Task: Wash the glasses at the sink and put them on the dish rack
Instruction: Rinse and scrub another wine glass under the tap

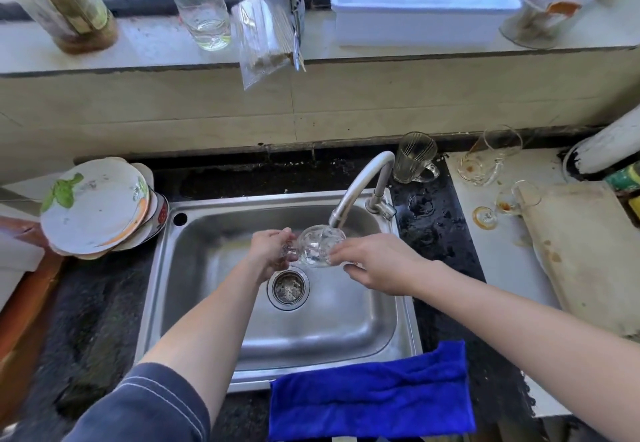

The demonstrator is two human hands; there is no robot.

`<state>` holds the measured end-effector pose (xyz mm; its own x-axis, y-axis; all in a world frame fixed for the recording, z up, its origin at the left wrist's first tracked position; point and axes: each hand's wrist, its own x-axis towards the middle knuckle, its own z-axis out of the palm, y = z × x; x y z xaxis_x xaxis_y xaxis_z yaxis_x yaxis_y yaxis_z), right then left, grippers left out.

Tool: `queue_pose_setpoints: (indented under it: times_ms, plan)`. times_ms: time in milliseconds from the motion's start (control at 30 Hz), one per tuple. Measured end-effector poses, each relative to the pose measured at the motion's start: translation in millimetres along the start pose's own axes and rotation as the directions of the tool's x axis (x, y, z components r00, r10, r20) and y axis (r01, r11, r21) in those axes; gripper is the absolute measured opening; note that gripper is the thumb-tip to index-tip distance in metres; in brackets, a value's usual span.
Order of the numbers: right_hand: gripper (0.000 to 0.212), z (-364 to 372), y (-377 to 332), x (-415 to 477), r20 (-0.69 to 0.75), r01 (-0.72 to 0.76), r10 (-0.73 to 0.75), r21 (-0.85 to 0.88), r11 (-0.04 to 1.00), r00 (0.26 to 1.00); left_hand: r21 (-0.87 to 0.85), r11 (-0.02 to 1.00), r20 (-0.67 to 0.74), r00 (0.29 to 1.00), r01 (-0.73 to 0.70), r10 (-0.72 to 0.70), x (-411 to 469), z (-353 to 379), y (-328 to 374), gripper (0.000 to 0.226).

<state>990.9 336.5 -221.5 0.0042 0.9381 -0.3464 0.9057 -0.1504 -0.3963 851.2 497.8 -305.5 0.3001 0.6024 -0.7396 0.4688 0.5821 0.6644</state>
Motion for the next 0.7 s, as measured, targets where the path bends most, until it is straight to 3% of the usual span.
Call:
queue_pose_setpoints:
  times_ms: [133, 300, 467, 600, 700]
  plan:
    - [0.045, 3, -10, 9, -0.015, 0.016, -0.016, -0.008, 1.000, 1.000, -0.006, 0.999, 0.052, 0.998, 0.035, -0.035, -3, 8, -3, 0.015]
    - [0.037, -1, 0, -4, 0.027, 0.055, -0.053, -0.055, 0.997, 0.998, 0.115, 0.993, 0.048, 0.998, 0.035, -0.041, 1, -8, -10, 0.013]
    - [0.050, 3, -8, 6, 0.009, 0.065, -0.065, -0.016, 0.998, 0.998, 0.112, 0.988, 0.124, 0.985, 0.103, -0.117, -1, -1, -10, 0.015]
    - [0.048, -7, 2, -4, 0.073, -0.006, 0.010, -0.054, 0.999, 0.997, 0.164, 0.980, 0.121, 0.983, 0.114, -0.135, 1, -8, -15, 0.015]
    - [0.063, -13, -11, 7, 0.029, -0.097, 0.095, 0.059, 0.994, 0.995, 0.139, 0.982, 0.164, 0.975, 0.129, -0.152, -3, 3, -19, 0.018]
